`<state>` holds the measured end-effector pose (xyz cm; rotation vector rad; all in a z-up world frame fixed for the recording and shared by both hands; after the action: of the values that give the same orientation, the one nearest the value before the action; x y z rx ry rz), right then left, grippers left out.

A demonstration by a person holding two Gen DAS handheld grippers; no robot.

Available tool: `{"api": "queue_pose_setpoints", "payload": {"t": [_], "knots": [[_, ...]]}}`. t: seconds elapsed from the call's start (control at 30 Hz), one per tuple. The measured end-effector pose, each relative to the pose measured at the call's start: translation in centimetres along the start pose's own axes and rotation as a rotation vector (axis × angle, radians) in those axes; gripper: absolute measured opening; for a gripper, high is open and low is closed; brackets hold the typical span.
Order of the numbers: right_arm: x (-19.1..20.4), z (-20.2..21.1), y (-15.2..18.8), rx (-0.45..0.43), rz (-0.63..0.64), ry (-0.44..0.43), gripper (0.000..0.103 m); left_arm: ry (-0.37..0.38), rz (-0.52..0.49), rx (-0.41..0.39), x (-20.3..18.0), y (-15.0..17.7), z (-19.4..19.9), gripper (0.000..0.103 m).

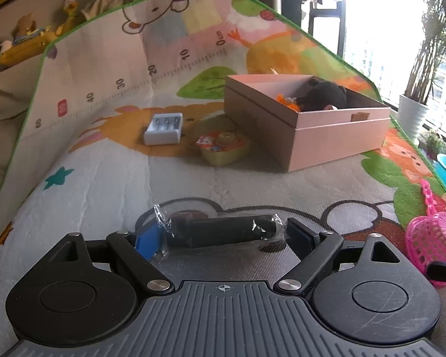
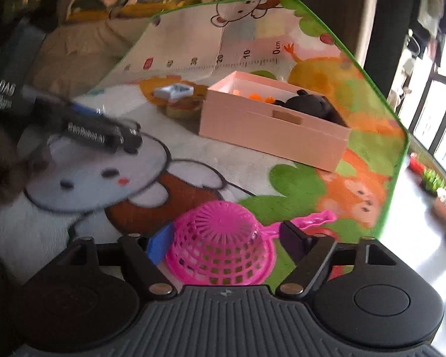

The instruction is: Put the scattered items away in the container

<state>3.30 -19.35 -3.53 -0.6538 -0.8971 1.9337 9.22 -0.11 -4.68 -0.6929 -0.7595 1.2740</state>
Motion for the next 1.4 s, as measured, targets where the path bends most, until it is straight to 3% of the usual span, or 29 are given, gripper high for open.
{"api": "queue_pose_setpoints", "payload": {"t": [0.23, 0.27, 0.4, 0.53, 0.77, 0.87, 0.93, 1.23, 1.4], "knots": [[-6.5, 1.5, 1.3, 0.029, -0.014, 0.284, 0.088, 0.017, 0.042, -0.008, 0.5, 0.1, 0.1, 0.094], [-6.9, 1.8, 1.3, 0.023, -0.033, 0.295, 0.088, 0.018, 0.042, -0.007, 0.5, 0.1, 0.1, 0.094], [-6.6, 3.0, 0.5, -0.031, -0.163, 0.191, 0.103, 0.022, 0.044, -0.003, 0.5, 0.1, 0.0, 0.094], [-5.9, 1.6, -0.4, -0.056, -0.205, 0.161, 0.103, 0.024, 0.051, -0.007, 0.6, 0.1, 0.1, 0.095], [-7.1, -2.9, 1.0, 0.035, -0.334, 0.155, 0.103, 0.034, 0.052, -0.022, 0.6, 0.0, 0.3, 0.097], [-7.2, -2.3, 1.4, 0.027, -0.346, 0.156, 0.092, 0.036, 0.039, -0.030, 0.4, 0.0, 0.6, 0.098], [-6.8, -1.6, 1.3, 0.014, -0.321, 0.155, 0.076, 0.038, 0.025, -0.026, 0.1, 0.0, 0.6, 0.098], [-3.9, -0.6, 0.5, -0.006, -0.274, 0.081, 0.075, 0.042, -0.014, -0.013, -0.4, 0.2, 0.7, 0.098], [-3.4, -0.8, 0.7, 0.007, -0.255, 0.083, 0.075, 0.083, -0.108, -0.013, -1.4, 0.8, 1.6, 0.098]]}}
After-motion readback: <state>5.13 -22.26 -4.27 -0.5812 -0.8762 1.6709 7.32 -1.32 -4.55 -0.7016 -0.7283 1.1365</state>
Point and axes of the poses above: each gripper's, at about its wrist camera, not at the fingertips, and z roughly against the way its jaws point, x to its left, y to its underside, the point moved 10 cm from there along -z, roughly the way its jaws point, and after that the axes turned 8 degrees about -z, right-handed, at the moved point
